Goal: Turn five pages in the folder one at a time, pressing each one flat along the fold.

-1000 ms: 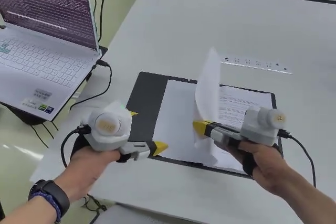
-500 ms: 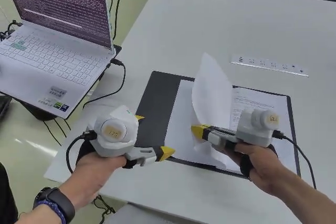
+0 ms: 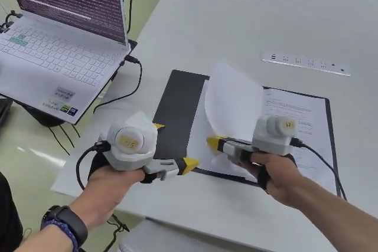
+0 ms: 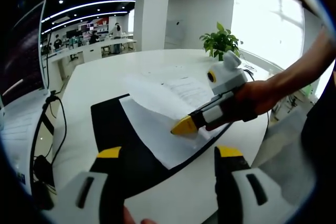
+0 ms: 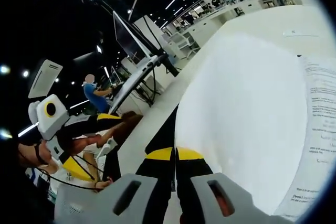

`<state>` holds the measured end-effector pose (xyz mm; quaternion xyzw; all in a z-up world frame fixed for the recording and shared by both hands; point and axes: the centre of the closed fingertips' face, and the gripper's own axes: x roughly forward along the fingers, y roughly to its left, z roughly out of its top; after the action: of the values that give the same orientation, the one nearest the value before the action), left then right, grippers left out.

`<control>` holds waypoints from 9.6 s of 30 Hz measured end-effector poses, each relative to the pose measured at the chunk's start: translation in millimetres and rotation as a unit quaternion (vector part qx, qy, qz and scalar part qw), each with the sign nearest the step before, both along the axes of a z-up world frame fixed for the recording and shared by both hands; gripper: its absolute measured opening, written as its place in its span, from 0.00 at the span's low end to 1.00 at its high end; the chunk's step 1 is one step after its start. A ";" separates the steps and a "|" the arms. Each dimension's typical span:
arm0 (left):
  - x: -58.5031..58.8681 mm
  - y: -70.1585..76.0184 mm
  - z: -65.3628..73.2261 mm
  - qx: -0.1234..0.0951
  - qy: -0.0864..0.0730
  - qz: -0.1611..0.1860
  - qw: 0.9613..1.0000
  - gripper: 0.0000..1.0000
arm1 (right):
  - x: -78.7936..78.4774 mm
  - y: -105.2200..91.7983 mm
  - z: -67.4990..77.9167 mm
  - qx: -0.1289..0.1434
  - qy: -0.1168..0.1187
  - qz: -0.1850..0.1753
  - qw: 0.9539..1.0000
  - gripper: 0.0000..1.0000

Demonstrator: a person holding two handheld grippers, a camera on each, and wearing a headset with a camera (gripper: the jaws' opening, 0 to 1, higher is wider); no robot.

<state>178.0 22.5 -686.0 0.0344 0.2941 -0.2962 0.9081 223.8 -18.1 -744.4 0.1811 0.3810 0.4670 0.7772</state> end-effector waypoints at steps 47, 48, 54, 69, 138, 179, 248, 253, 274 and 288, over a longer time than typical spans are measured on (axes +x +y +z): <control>-17.7 8.9 -13.2 -0.002 0.023 0.027 0.999 0.68 | -18.5 16.0 -17.7 0.031 0.060 0.001 0.998 0.47; -18.1 8.6 -13.5 -0.002 0.024 0.027 0.999 0.68 | -18.1 13.3 -16.3 0.031 0.059 0.001 0.998 0.47; -17.7 2.8 -15.5 -0.008 0.025 0.026 0.999 0.67 | -17.8 1.0 8.4 0.035 0.025 0.017 0.999 0.50; 4.9 -22.2 -22.5 0.000 0.027 -0.006 1.000 0.56 | -11.1 -76.5 32.9 0.007 -0.049 -0.025 0.998 0.42; 30.4 -26.2 -107.0 0.038 0.120 0.021 0.992 0.00 | 79.3 -121.1 -18.2 -0.025 -0.011 -0.136 0.990 0.04; 30.5 -24.2 -107.5 0.012 0.131 0.058 0.990 0.00 | 153.2 -109.8 -7.4 0.035 0.001 -0.254 0.966 0.00; 29.8 -24.3 -106.2 0.018 0.114 0.055 0.992 0.00 | 98.2 -97.8 -14.0 0.018 -0.049 -0.175 0.983 0.00; 29.7 -24.7 -105.9 0.020 0.113 0.050 0.992 0.00 | 84.6 -96.5 -16.9 0.012 -0.048 -0.175 0.983 0.00; 30.9 -25.4 -107.7 0.023 0.106 0.042 0.993 0.00 | 40.1 -108.2 -26.2 0.011 -0.040 -0.163 0.986 0.00; 31.0 -25.6 -107.5 0.025 0.103 0.039 0.994 0.00 | -2.5 -113.2 -35.7 0.009 -0.034 -0.139 0.990 0.00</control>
<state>209.0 -3.0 -793.5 0.0156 0.3942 -0.2551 0.8828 221.4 -131.3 -780.1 0.2232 0.3208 0.3635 0.8457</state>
